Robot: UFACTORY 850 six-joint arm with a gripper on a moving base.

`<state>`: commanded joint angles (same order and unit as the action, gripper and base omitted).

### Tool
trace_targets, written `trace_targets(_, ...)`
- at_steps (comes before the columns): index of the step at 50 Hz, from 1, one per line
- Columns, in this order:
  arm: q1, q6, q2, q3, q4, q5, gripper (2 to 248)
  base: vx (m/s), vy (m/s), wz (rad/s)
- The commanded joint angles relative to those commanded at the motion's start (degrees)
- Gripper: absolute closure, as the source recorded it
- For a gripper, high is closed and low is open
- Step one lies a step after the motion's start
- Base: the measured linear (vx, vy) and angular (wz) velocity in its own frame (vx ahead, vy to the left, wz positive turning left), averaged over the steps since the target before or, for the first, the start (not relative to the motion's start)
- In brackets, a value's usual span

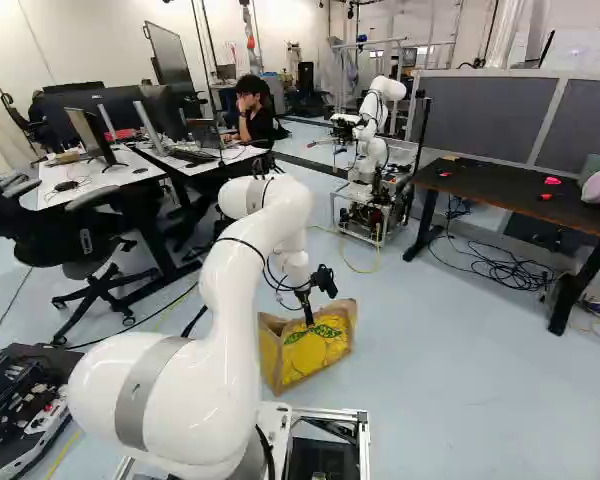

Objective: Pick up the bag on the ground and place it on the table

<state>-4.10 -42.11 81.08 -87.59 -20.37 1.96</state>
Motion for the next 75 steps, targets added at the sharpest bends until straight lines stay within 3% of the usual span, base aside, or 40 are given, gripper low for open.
trace_targets(66,0.00,0.00,13.64,-13.15,0.00,0.00,3,0.000,0.000,0.000)
trace_targets(71,0.00,0.00,13.77,-13.28,0.00,0.00,11,0.000,0.000,0.000)
trace_targets(72,0.00,0.00,13.78,-13.29,0.00,0.00,47,0.000,0.000,0.000)
trace_targets(75,0.00,0.00,13.81,-13.31,0.00,0.00,47,0.000,0.000,0.000)
